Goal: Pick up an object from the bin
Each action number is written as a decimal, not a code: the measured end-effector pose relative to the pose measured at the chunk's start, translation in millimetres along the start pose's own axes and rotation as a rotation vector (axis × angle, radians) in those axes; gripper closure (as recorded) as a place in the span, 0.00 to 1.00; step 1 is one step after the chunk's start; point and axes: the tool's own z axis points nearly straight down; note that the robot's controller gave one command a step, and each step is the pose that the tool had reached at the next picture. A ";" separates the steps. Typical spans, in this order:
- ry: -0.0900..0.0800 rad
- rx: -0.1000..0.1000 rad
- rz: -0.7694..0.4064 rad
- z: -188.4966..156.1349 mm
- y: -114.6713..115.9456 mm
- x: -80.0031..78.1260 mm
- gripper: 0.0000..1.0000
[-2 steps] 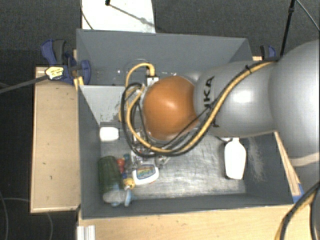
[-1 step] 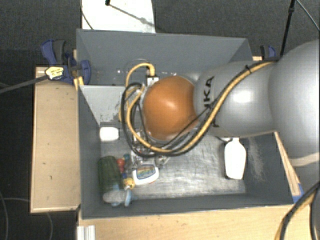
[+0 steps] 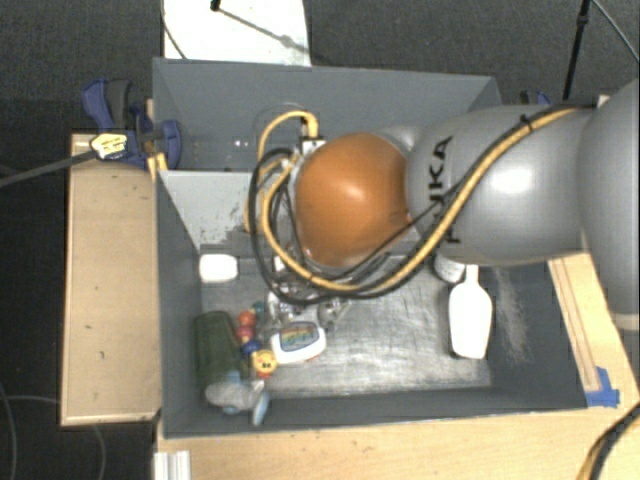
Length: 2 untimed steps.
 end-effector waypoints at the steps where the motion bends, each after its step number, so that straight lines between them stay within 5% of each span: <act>1: -0.004 0.015 0.006 -24.5 -3.5 1.0 1.00; 2: 0.000 0.005 0.008 -20.2 -6.9 -2.1 1.00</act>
Offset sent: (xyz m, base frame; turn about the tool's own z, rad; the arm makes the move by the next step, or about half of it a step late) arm 0.0341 0.0307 0.0792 -0.0014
